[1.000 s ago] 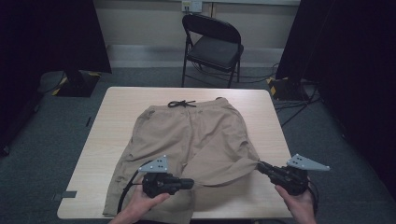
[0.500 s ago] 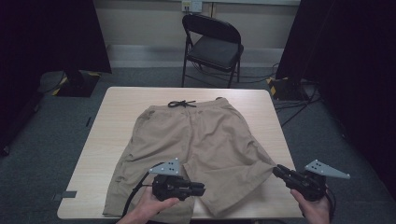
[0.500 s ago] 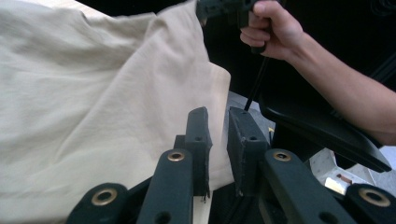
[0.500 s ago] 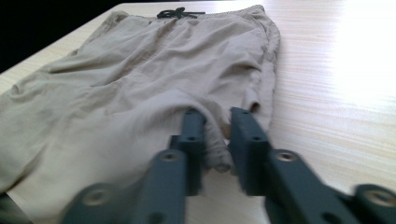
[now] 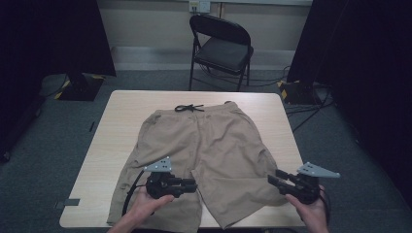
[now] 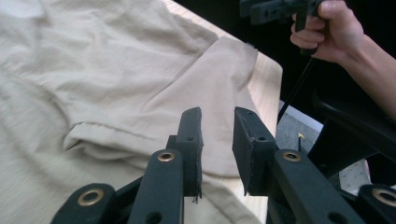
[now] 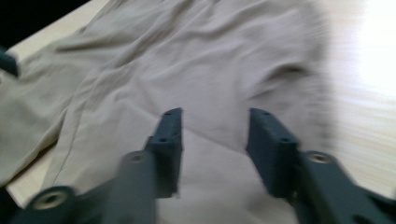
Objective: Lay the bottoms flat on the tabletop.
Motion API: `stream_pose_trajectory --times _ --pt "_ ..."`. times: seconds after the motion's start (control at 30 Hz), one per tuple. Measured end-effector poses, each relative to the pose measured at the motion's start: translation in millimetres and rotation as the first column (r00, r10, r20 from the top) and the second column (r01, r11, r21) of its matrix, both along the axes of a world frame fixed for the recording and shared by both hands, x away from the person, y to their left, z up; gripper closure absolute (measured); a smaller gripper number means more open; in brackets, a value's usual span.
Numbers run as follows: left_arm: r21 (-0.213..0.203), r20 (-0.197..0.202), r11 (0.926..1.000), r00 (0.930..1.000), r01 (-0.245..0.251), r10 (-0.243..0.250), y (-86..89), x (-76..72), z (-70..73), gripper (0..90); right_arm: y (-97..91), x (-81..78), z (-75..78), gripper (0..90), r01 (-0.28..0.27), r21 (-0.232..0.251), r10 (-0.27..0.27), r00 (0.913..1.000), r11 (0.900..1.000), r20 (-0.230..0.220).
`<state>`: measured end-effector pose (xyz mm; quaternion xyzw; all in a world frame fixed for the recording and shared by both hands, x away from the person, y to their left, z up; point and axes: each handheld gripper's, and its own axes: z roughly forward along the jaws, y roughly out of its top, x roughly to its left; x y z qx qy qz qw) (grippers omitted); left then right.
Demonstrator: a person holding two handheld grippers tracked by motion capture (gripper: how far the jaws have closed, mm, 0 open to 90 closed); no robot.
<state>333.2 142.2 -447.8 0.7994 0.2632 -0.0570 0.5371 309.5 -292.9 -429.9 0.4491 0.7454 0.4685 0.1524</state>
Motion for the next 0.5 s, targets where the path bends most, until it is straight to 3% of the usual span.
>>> stream_pose_trajectory --times 0.17,0.37,0.4,0.5 --pt "-0.002 0.007 1.0000 1.0000 -0.006 0.006 1.6 -0.9 0.1 72.7 28.5 9.7 -25.5 72.2 -0.108 -0.035 0.107 0.9936 0.9935 -0.036" --pt "0.026 0.020 0.9996 0.9997 -0.013 0.012 2.3 0.0 -1.3 72.4 37.7 21.6 -54.0 70.1 -0.109 -0.118 0.094 0.9873 0.9870 -0.128" --pt "0.022 0.015 0.9996 0.9998 -0.017 0.016 2.4 0.2 -1.7 72.2 38.0 21.2 -55.8 69.4 -0.106 -0.152 0.087 0.9878 0.9827 -0.129" --pt "0.027 0.012 0.9994 0.9997 -0.020 0.020 3.9 1.1 -3.0 71.6 36.3 18.9 -57.1 68.1 -0.110 -0.155 0.090 0.9870 0.9818 -0.133"
